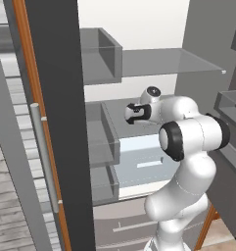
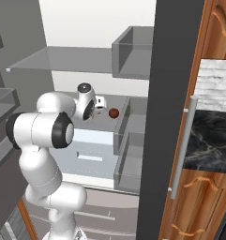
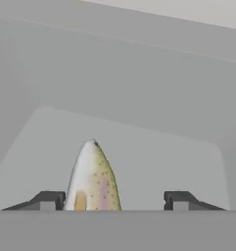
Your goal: Open the fridge, remove the apple, lime, and fish, and place them on any counter.
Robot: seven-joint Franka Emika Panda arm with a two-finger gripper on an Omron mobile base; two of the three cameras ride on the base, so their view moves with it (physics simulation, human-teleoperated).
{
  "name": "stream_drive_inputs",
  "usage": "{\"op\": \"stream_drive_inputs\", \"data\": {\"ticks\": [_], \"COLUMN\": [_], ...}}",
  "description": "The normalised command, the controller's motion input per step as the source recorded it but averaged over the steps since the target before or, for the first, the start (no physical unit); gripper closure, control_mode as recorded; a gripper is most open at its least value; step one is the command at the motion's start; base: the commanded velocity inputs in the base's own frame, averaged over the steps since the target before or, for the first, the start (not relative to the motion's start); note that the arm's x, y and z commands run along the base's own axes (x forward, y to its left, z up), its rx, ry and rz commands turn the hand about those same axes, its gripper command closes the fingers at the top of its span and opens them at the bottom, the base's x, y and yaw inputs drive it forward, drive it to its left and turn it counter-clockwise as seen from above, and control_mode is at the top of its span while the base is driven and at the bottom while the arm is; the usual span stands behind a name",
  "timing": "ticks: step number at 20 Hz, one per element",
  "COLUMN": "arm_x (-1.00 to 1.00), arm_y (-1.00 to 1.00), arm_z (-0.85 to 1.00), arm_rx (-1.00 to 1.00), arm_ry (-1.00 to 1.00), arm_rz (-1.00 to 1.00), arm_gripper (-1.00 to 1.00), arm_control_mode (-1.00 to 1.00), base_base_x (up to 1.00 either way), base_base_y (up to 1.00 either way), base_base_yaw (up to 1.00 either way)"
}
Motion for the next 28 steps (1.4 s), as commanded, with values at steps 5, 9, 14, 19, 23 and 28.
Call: {"op": "stream_drive_inputs", "data": {"ticks": [5,9,14,19,23,28], "arm_x": [0.00,0.00,0.00,0.00,0.00,-0.21], "arm_y": [0.00,0.00,0.00,0.00,0.00,0.03], "arm_z": [0.00,0.00,0.00,0.00,0.00,0.10], "arm_rx": [0.00,0.00,0.00,0.00,0.00,0.00], "arm_ry": [0.00,0.00,0.00,0.00,0.00,-0.05], "arm_rz": [0.00,0.00,0.00,0.00,0.00,0.01], "arm_gripper": [1.00,1.00,1.00,1.00,1.00,1.00], "arm_control_mode": [-1.00,-1.00,-1.00,-1.00,-1.00,-1.00], "base_base_x": [0.00,0.00,0.00,0.00,0.00,0.00], "base_base_y": [0.00,0.00,0.00,0.00,0.00,0.00], "base_base_yaw": [0.00,0.00,0.00,0.00,0.00,0.00]}}
